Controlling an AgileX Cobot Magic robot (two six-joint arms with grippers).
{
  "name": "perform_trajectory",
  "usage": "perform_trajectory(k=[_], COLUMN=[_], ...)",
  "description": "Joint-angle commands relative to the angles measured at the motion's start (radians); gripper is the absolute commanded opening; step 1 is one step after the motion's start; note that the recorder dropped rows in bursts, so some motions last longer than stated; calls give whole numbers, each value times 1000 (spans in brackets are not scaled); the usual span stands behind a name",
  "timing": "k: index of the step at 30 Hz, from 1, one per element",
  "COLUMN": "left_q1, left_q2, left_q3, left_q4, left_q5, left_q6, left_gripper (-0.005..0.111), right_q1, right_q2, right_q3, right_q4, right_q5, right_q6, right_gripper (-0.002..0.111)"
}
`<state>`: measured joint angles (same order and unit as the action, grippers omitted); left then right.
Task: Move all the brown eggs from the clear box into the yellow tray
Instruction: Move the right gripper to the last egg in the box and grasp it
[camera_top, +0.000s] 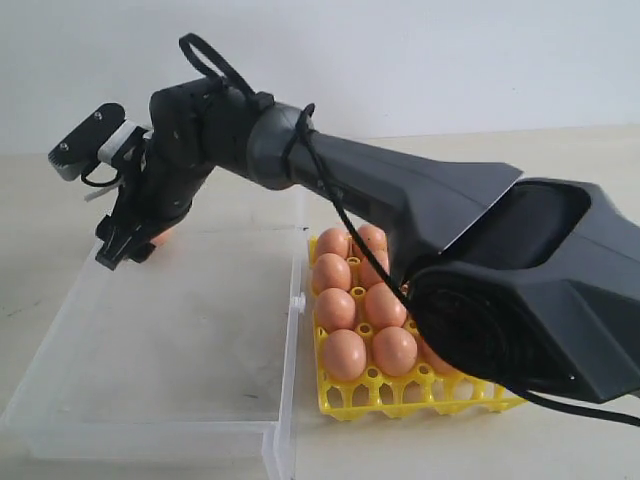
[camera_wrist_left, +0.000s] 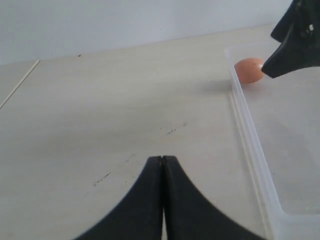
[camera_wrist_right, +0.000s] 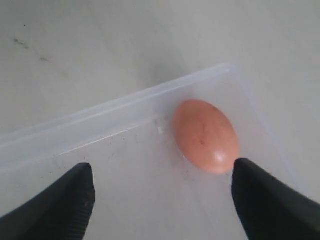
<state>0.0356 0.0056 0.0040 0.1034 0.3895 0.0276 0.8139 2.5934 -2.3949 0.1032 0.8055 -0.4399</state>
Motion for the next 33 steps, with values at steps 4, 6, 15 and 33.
perform_trajectory(k=[4,6,15,33], left_q1=[-8,-8,-8,-8], left_q2=[-6,-6,-6,-6], left_q3=[-4,-4,-4,-4], left_q4=[-2,-2,-2,-2], left_q5=[-9,-9,-9,-9], left_q6=[-4,-4,-4,-4], left_gripper=[0,0,0,0], right_q1=[-1,-1,-1,-6], right_q2=[63,74,119,157], right_q3=[-20,-20,-20,-20], right_q4=[1,-11,-68,-103], right_q5=[-145,-184,-262,-294], right_q6=[-69,-66,-53,-4], right_gripper=[72,72,72,62])
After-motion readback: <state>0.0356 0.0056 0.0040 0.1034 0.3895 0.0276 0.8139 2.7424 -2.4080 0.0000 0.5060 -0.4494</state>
